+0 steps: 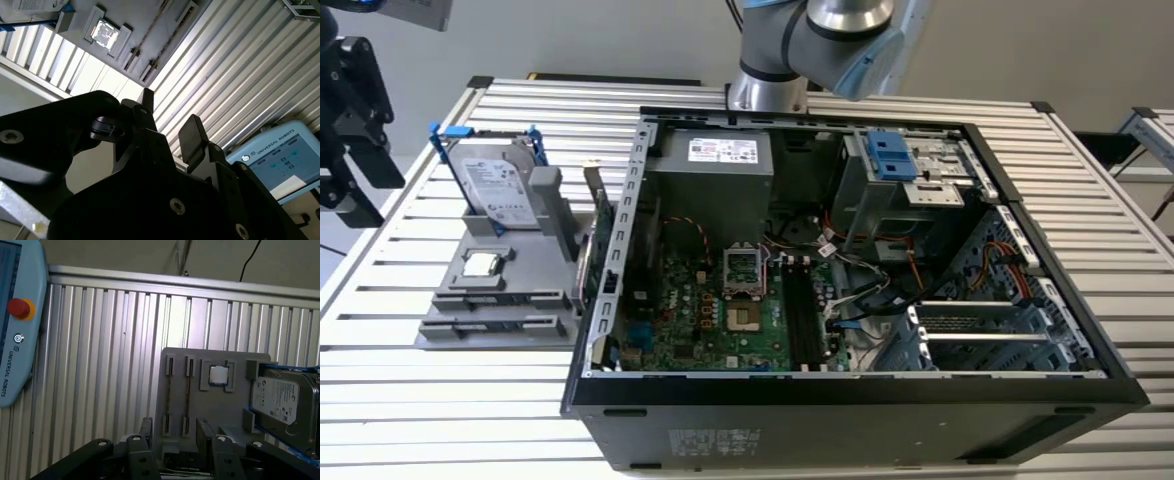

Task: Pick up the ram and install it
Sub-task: 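Pick up the ram and move it above insertion slot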

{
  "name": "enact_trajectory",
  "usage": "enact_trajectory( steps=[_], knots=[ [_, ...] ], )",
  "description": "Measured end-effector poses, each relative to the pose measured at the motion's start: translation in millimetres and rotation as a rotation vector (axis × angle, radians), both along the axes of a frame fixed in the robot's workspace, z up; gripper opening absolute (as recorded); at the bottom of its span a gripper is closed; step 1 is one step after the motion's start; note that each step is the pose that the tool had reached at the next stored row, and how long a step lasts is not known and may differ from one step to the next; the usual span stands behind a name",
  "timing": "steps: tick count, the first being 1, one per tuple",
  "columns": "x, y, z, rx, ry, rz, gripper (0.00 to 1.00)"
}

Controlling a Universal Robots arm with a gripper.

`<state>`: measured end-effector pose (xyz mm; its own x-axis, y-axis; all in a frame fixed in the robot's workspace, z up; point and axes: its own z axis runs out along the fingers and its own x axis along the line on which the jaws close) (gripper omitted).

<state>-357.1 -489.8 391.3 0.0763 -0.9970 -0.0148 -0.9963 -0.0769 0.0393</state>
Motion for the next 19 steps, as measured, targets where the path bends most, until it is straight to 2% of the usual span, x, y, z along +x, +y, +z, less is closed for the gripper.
enact_trajectory(
  steps=[9,19],
  knots=[
    [0.1,0.0,-2.5,0.0001,-0.0053,-0.008,1.0],
    [0.7,0.0,-6.8,-0.0002,-0.0104,-0.059,1.0]
  ],
)
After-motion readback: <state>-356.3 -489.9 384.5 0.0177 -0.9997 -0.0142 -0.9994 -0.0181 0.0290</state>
